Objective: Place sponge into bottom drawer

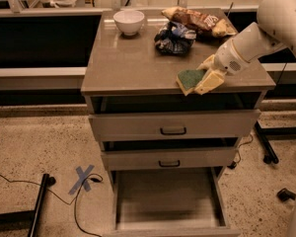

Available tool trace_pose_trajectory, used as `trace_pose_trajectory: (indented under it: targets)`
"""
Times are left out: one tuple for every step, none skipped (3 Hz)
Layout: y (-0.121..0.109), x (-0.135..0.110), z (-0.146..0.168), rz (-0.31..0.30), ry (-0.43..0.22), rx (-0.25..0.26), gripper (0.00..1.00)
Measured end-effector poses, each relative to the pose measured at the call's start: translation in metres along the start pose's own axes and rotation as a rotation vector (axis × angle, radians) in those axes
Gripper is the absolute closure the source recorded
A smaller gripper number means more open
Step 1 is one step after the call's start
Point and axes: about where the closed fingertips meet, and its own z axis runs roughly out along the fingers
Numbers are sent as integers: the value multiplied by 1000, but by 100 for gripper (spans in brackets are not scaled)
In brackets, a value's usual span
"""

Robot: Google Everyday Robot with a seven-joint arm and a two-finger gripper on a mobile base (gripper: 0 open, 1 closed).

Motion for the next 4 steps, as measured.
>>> trace_pose_trajectory:
  targets:
    - [0, 0, 0, 0, 0, 0, 82]
    - [0, 0, 0, 0, 0, 0, 90]
    - [0, 0, 0, 0, 0, 0, 81]
    - [0, 0, 0, 0, 0, 0, 58]
